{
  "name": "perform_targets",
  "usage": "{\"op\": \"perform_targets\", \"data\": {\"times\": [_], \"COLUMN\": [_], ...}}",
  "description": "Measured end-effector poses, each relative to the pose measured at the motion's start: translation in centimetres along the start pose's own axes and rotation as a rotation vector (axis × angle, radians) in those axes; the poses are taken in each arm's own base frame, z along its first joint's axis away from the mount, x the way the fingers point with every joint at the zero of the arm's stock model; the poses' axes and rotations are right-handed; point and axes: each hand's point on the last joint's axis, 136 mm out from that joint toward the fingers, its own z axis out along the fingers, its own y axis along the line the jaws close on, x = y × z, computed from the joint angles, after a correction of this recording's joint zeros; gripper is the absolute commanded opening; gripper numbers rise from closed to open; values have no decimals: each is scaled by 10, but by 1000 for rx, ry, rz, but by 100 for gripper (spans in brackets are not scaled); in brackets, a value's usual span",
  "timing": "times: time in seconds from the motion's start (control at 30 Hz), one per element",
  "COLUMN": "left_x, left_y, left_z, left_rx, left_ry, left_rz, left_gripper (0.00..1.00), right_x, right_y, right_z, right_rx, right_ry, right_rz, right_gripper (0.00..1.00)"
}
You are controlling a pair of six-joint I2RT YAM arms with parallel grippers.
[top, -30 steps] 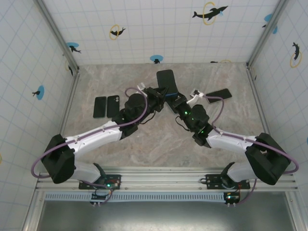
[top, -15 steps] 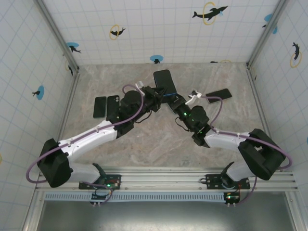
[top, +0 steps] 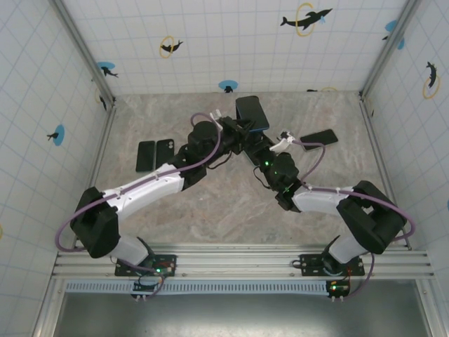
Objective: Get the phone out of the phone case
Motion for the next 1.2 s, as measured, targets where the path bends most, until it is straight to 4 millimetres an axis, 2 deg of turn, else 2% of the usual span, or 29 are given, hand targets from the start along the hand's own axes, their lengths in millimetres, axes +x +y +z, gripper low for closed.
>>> {"op": "perform_targets", "data": {"times": [0.13, 0.2, 0.33, 0.4, 0.5, 0.67, 0.73, 0.9, 1.2], "left_x": [-9, -26, -71, -87, -99, -119, -133, -161, -179], "left_y": [0, -3, -20, -17, 19, 107, 129, 160, 207], "left_z": [-11, -26, -58, -72, -84, -99, -109, -126, -133], "left_rx": [-20, -33, -37, -43, -122, -322, -368, -410, -428], "left_ry": [8, -11, -82, -103, -92, -31, -29, -9, 114], "left_rz": [18, 55, 153, 187, 220, 233, 236, 277, 346], "left_gripper": [0, 0, 0, 0, 0, 0, 0, 0, 0], "right_x": [-2, -2, 0, 2, 9, 22, 32, 55, 69], "right_y": [-9, -21, -51, -56, -55, -50, -51, -55, -47], "right_z": [1, -1, -7, -8, -10, -11, -12, -13, -5], "right_rx": [21, 55, 129, 136, 126, 93, 92, 97, 70], "right_ry": [8, 28, 71, 92, 125, 182, 214, 278, 311], "right_rz": [-17, -35, -58, -50, -21, 35, 46, 61, 93], "right_gripper": [0, 0, 0, 0, 0, 0, 0, 0, 0]}}
